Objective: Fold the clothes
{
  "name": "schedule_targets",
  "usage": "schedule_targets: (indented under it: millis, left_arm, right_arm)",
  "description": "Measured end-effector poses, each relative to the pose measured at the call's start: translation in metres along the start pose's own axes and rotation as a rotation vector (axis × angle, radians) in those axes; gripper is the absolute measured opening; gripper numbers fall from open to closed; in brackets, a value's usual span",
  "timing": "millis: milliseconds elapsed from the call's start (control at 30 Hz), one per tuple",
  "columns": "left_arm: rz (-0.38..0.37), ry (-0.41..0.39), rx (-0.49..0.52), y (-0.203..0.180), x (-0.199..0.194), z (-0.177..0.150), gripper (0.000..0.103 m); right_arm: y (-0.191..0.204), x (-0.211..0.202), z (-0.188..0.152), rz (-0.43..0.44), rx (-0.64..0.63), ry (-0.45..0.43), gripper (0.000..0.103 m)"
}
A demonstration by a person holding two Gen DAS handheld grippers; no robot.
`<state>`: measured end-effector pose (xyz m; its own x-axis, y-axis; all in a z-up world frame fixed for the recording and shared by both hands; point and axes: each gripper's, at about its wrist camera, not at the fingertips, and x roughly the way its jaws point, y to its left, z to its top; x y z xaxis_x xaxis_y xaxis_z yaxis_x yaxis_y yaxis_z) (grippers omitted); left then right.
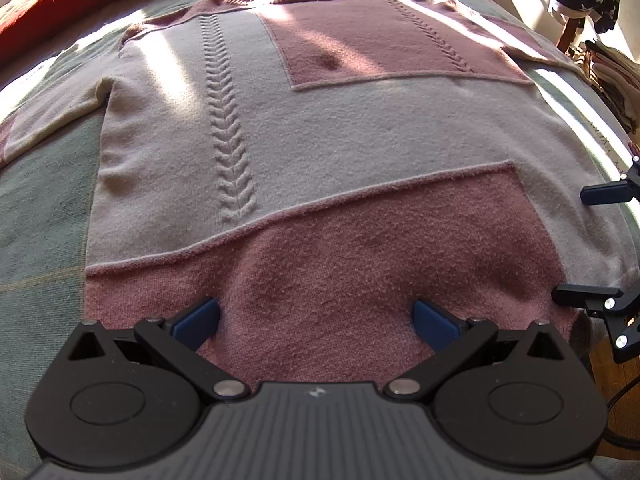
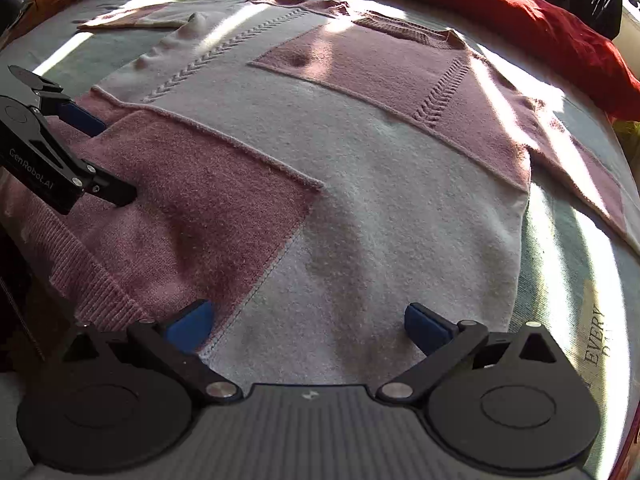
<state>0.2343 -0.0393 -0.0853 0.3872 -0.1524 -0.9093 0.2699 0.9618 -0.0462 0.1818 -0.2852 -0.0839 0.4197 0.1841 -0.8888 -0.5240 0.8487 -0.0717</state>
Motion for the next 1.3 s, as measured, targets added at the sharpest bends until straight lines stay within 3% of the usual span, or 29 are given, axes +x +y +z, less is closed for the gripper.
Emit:
schedule_targets:
  millis: [167, 333, 533, 667, 767, 933, 1167, 1300]
  left_arm:
    - [0.006, -0.020, -0.003, -0.001, 0.001, -0.004, 0.103]
    - [0.028, -0.026, -0.015, -0.004, -0.002, -0.003, 0.103]
    - [0.003, -0.041, 0.037, -0.016, -0.019, -0.006, 0.102]
    - [0.018, 0.000, 0.084, -0.024, -0.009, -0.016, 0.103]
    - [0.023, -0.002, 0.063, -0.025, -0.007, -0.017, 0.103]
    - [0.013, 0.000, 0.053, -0.024, -0.016, -0.017, 0.102]
    - [0.018, -0.095, 0.036, -0.018, -0.026, -0.002, 0.102]
    - [0.036, -0.044, 0.050, -0.015, -0.009, 0.001, 0.102]
  right_arm:
    - [-0.001, -0.008, -0.024, -0.004, -0.022, 0.053, 0.103]
    - [-0.005, -0.026, -0.015, 0.026, -0.004, -0.025, 0.103]
    - [-0.012, -0.027, -0.005, -0.027, 0.046, -0.063, 0.103]
    - [-0.020, -0.024, -0.018, -0.081, 0.043, -0.010, 0.103]
    - [-0.018, -0.012, -0.033, -0.049, 0.020, 0.072, 0.103]
    - [-0.004, -0.017, -0.042, 0.004, -0.023, 0.101, 0.103]
    - [-0.012, -0.021, -0.013, 0.001, 0.004, -0.011, 0.103]
    - [-0.011, 0.001, 0.009, 0.003, 0.019, -0.032, 0.103]
